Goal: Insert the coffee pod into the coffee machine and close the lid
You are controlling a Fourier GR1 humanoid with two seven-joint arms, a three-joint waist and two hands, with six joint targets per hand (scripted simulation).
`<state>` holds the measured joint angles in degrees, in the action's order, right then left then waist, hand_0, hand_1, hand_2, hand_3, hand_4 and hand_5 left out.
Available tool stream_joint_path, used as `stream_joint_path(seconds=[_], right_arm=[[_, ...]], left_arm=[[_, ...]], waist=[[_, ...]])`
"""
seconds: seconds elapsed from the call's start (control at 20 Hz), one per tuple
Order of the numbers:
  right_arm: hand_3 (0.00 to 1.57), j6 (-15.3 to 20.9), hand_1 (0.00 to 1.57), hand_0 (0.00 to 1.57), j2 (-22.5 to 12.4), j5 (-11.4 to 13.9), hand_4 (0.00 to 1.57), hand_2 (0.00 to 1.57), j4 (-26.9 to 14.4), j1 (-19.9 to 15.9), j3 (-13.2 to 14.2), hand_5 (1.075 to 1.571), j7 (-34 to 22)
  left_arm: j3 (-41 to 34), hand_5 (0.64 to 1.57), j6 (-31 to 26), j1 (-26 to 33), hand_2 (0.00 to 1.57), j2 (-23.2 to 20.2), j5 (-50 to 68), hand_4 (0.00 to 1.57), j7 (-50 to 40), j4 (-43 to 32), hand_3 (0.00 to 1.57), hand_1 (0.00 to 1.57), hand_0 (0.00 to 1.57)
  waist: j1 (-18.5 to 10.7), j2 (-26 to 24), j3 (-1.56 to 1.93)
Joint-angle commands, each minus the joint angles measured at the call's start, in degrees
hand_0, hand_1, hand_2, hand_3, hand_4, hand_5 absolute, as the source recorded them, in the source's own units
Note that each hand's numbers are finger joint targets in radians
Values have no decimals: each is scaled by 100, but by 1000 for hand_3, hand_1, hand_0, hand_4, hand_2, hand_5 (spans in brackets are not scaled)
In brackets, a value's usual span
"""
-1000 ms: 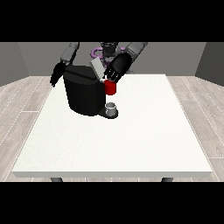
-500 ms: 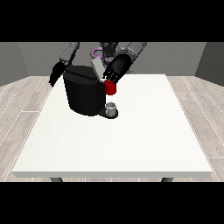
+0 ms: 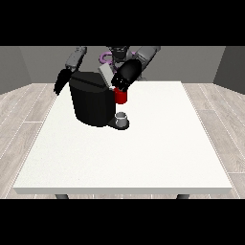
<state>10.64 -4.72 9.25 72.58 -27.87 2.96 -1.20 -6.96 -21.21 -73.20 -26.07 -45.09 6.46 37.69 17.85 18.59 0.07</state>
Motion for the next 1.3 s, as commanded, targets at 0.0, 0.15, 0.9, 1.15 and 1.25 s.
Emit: stream_joint_path(seconds=[0.0, 0.15, 0.9, 1.15, 1.25], right_arm=[[0, 37, 0, 0, -1, 63, 145, 0, 68, -69, -40, 1571, 70], [0, 156, 0, 0, 48, -20, 0, 0, -181, 44, 132, 1571, 335], [0, -137, 0, 0, -184, -30, 0, 0, 143, -3, 56, 1571, 10], [0, 74, 0, 0, -38, 78, 71, 0, 99, 121, 10, 1571, -37], [0, -48, 0, 0, -223, 45, 218, 0, 181, -229, 81, 1571, -205]], left_arm=[[108, 1571, 71, -141, 1228, -259, -235, 0, 53, -60, 1104, 1216, 1216], [393, 1571, 84, -43, 1194, -67, -424, 0, 125, 118, 1066, 1173, 1173], [-25, 1571, 774, -8, 1210, -182, -320, 0, 542, -107, 954, 1247, 1247], [109, 1571, 752, 154, 1236, -126, -395, 0, 825, -105, 966, 1269, 1269], [35, 1571, 833, -125, 1174, -331, -444, 0, 805, -154, 886, 1222, 1222]], waist=[[74, 135, -5], [-114, 40, -4], [194, 337, -6], [26, 142, -7], [155, 371, -7]])
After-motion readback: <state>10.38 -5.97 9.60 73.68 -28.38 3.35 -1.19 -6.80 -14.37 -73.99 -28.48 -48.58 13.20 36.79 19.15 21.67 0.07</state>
